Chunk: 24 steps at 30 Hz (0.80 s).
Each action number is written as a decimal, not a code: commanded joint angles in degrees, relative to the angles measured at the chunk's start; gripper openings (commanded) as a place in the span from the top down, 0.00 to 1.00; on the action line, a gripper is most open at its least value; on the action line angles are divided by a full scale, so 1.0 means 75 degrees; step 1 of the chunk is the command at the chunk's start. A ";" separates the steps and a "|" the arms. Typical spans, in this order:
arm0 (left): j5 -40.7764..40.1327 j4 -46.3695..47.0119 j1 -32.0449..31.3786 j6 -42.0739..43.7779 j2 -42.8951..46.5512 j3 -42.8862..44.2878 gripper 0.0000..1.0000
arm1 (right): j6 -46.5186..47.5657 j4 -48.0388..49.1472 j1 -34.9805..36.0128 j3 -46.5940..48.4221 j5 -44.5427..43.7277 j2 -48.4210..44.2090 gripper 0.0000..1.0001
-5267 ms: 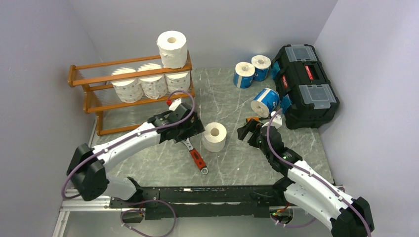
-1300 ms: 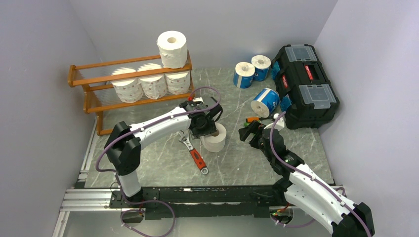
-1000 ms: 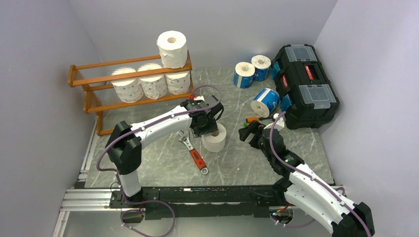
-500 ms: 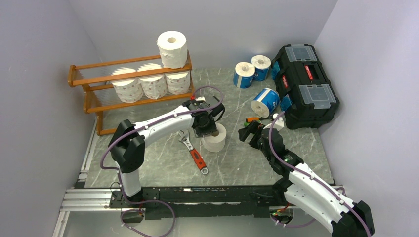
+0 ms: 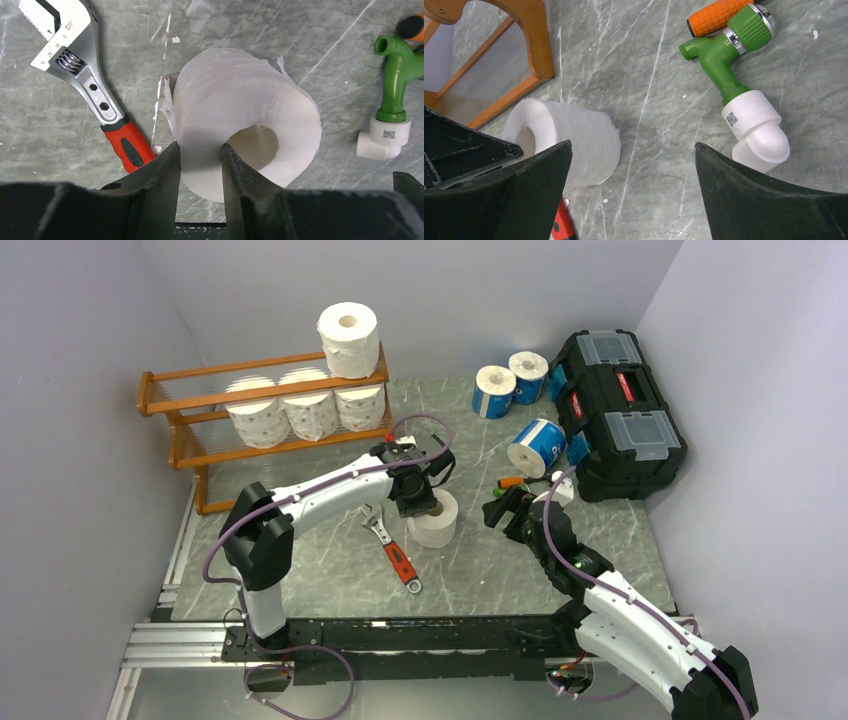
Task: Place and organize the paper towels onto the shelf
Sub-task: Pick up the paper towel from the center of the board.
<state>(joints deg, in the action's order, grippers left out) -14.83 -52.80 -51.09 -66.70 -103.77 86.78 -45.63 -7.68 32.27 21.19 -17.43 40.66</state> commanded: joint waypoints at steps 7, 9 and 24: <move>-0.0206 -0.0084 -0.0032 -0.0087 0.0572 0.0003 0.76 | -0.0030 0.0087 -0.0028 0.0057 -0.0042 -0.0054 0.05; -0.0253 -0.0167 -0.0032 -0.0104 0.0683 0.0055 0.77 | -0.0020 0.0072 -0.0026 0.0075 -0.0060 -0.0054 0.05; -0.1238 -0.1524 0.0280 -0.0196 0.2232 0.1119 0.93 | 0.0030 0.0005 -0.0024 0.0093 -0.0099 -0.0227 0.05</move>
<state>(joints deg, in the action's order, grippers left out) -19.53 -61.14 -50.59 -67.13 -93.69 90.76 -45.60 -7.73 32.27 21.19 -17.45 40.16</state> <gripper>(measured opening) 0.348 0.949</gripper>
